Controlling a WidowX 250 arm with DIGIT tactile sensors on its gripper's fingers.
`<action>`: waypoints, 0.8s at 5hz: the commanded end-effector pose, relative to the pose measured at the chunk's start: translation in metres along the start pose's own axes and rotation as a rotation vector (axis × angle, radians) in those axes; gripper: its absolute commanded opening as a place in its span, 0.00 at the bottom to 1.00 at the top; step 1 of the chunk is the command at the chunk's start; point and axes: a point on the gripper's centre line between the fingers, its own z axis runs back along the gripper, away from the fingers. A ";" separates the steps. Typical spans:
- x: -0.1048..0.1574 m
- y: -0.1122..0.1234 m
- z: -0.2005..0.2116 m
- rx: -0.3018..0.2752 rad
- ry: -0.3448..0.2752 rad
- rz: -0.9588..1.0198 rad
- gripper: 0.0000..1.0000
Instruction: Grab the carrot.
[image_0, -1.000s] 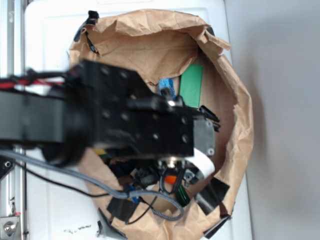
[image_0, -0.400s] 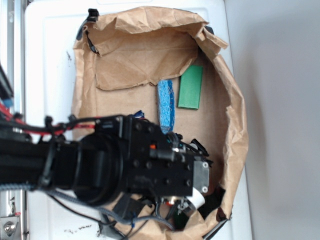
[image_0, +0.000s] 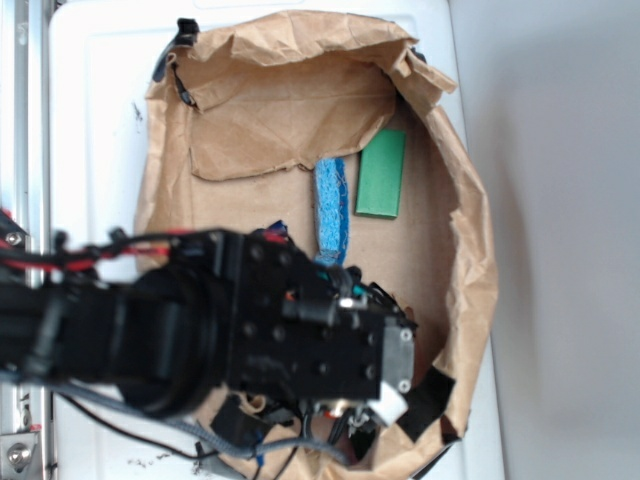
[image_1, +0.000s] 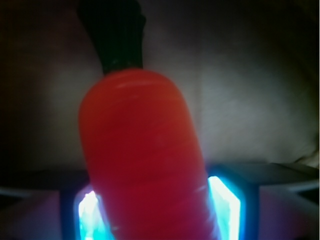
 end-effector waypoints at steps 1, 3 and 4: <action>-0.025 0.032 0.102 0.120 0.001 0.302 0.00; -0.028 0.028 0.133 0.164 0.028 0.458 0.00; -0.025 0.024 0.129 0.201 0.054 0.468 0.00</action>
